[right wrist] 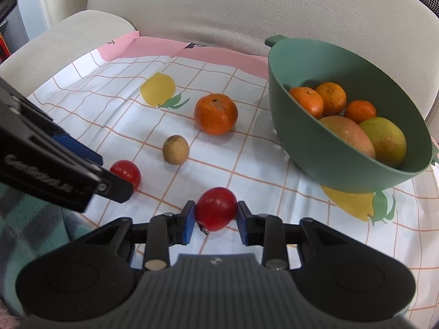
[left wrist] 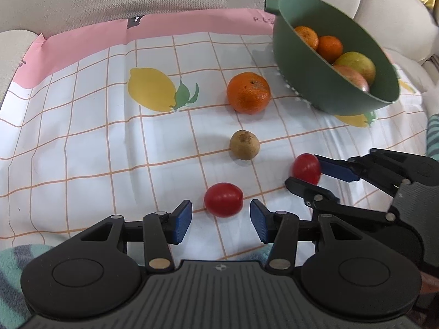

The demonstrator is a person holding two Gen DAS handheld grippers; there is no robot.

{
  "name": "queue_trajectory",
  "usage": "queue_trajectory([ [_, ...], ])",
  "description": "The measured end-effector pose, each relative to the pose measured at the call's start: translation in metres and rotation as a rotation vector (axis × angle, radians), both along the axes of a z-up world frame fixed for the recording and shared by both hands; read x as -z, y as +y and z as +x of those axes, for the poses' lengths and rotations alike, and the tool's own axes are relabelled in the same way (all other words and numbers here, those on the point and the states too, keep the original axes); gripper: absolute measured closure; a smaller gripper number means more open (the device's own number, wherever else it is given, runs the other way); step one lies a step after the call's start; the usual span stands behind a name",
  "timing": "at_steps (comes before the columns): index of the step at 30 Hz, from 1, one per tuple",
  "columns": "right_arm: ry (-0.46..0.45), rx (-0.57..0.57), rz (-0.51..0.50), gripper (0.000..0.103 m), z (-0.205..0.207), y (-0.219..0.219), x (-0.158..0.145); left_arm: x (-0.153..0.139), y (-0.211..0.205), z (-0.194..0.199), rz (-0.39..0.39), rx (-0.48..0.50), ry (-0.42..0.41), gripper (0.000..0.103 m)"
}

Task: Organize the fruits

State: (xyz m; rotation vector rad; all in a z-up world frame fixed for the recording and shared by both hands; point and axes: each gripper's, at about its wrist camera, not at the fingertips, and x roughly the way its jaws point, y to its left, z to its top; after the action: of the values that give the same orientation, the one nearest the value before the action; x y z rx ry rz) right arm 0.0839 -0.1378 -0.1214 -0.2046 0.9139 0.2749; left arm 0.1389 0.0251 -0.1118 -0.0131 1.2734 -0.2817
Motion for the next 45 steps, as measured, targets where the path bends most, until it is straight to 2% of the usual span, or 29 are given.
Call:
queue_trajectory([
  [2,0.000,-0.002,0.000,0.074,0.000,0.000,0.000,0.002,-0.004,0.003,0.026,0.004,-0.001,0.045],
  [12,-0.002,-0.007,-0.003,0.074,0.002,0.001,0.000,0.010,-0.012,0.011,0.048,0.012,0.013,0.049],
  [14,-0.003,-0.007,-0.003,0.074,0.002,0.001,0.000,0.011,-0.011,0.011,0.048,0.011,0.007,0.052],
  [19,-0.004,-0.008,-0.008,0.074,0.002,0.002,0.001,0.009,-0.011,0.011,0.032,0.014,-0.004,0.067],
  [28,-0.005,-0.005,-0.010,0.074,0.001,0.000,-0.001,0.003,-0.013,0.006,0.053,0.020,-0.049,0.067],
  [35,-0.027,-0.007,-0.008,0.074,-0.003,0.000,-0.009,-0.011,-0.007,-0.001,-0.001,0.001,-0.085,0.067],
  [45,-0.099,-0.018,0.015,0.074,-0.015,-0.002,-0.031,-0.045,-0.006,-0.022,-0.067,0.007,-0.211,0.067],
])
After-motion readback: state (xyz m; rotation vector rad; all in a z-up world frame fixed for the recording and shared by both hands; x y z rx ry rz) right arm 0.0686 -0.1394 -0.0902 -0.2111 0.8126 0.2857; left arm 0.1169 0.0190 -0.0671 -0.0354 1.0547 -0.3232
